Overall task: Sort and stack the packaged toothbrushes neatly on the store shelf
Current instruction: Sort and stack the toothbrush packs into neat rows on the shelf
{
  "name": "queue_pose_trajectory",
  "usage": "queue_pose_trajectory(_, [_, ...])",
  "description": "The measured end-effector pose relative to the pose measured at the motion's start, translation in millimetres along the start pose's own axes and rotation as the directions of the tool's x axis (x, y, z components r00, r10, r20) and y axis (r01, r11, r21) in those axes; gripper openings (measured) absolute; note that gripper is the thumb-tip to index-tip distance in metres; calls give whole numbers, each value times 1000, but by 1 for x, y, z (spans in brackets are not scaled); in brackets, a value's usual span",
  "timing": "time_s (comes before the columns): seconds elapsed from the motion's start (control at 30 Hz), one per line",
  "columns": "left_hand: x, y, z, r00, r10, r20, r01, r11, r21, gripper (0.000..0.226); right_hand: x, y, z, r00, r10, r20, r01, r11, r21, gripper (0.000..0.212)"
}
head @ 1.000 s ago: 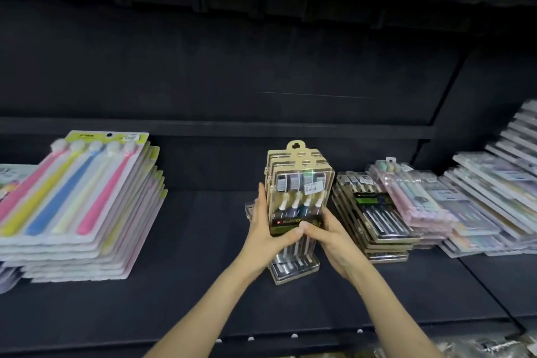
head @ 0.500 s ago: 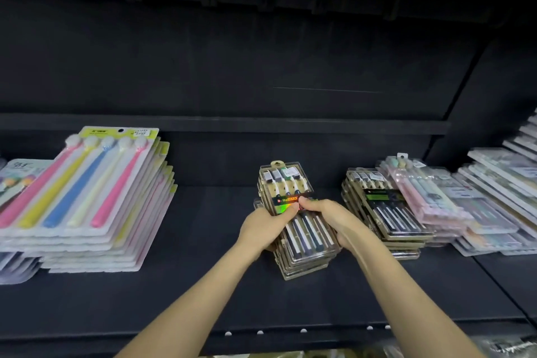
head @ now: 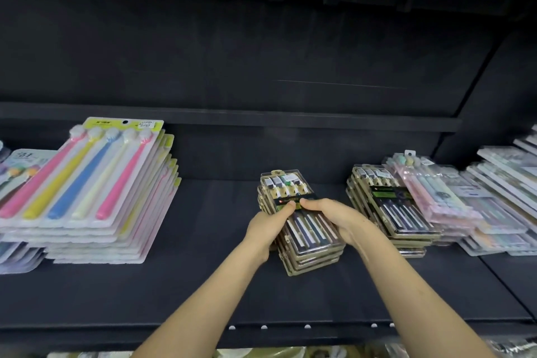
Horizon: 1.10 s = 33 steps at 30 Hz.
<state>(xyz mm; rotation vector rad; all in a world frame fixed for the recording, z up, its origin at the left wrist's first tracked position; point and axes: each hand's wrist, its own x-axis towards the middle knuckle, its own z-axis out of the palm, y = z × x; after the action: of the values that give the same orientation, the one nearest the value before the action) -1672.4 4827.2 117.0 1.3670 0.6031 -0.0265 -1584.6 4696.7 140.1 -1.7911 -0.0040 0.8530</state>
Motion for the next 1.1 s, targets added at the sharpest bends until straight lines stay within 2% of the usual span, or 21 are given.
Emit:
queue_pose_trajectory(0.07, [-1, 2, -1, 998, -59, 24, 61, 988, -139, 36, -2, 5, 4, 1000, -5, 2, 5, 997, 72, 36])
queue_pose_trajectory(0.13, [-3, 3, -2, 993, -92, 70, 105, 973, -204, 38, -7, 11, 7, 1000, -28, -13, 29, 995, 99, 36])
queue_pose_trajectory(0.27, [-7, -1, -2, 988, -61, 141, 97, 961, -260, 42, -27, 27, 11, 996, -84, -23, 87, 985, 146, 36])
queue_pose_trajectory(0.4, [-25, -5, 0, 974, -6, 228, 66, 964, -257, 47, -49, 49, 18, 975, -216, -52, 222, 936, 274, 28])
queue_pose_trajectory(0.47, [-34, -8, -1, 974, 86, 209, -31, 967, -254, 64, -59, 59, 19, 956, -289, -55, 291, 899, 326, 38])
queue_pose_trajectory(0.53, [-41, -13, -7, 951, 250, 181, -203, 948, -245, 78, -66, 65, 16, 923, -384, -35, 373, 867, 331, 57])
queue_pose_trajectory(0.6, [-48, -14, -18, 896, 393, 208, -348, 911, -223, 84, -71, 64, 14, 871, -490, 16, 462, 830, 313, 73])
queue_pose_trajectory(0.7, [-56, -8, -37, 810, 527, 258, -505, 850, -150, 89, -69, 53, 22, 805, -589, 71, 551, 787, 279, 94])
queue_pose_trajectory(0.77, [-59, -2, -52, 777, 560, 286, -566, 821, -71, 88, -66, 47, 34, 772, -631, 74, 602, 764, 231, 95])
queue_pose_trajectory(0.87, [-62, 4, -72, 783, 539, 311, -575, 817, 33, 91, -63, 43, 52, 740, -665, 95, 651, 745, 144, 90])
queue_pose_trajectory(1.0, [-66, 1, -90, 789, 527, 315, -586, 799, 133, 112, -58, 50, 72, 750, -653, 104, 647, 757, 93, 98])
queue_pose_trajectory(1.1, [-67, -9, -98, 788, 515, 336, -584, 798, 146, 114, -58, 57, 81, 745, -658, 111, 652, 753, 90, 94])
